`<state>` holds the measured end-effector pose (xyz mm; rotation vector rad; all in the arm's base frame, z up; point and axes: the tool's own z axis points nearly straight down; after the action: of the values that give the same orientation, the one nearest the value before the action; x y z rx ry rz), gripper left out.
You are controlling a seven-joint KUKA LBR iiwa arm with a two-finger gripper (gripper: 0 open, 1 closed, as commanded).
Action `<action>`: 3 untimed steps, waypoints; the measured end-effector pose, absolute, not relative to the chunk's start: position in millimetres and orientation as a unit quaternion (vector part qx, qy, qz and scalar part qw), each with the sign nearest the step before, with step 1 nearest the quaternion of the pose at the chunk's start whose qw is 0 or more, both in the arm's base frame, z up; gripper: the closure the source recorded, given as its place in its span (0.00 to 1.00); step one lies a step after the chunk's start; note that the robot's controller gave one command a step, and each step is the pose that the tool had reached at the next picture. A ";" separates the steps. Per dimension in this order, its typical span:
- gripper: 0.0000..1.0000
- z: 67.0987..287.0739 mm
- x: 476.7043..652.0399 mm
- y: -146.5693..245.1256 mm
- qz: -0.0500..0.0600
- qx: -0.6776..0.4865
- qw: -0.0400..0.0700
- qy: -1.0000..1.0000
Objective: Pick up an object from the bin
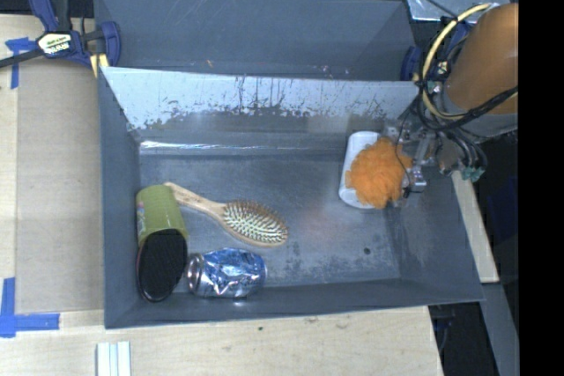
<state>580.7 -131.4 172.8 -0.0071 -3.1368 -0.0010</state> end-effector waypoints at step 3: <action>0.00 163.8 623.6 -45.1 0.001 0.046 -0.007 -0.999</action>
Offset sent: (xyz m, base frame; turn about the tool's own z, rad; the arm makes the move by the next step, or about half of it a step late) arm 0.0450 -0.0015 -0.0604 0.0072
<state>623.6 -45.1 163.8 0.1443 -3.1528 0.0018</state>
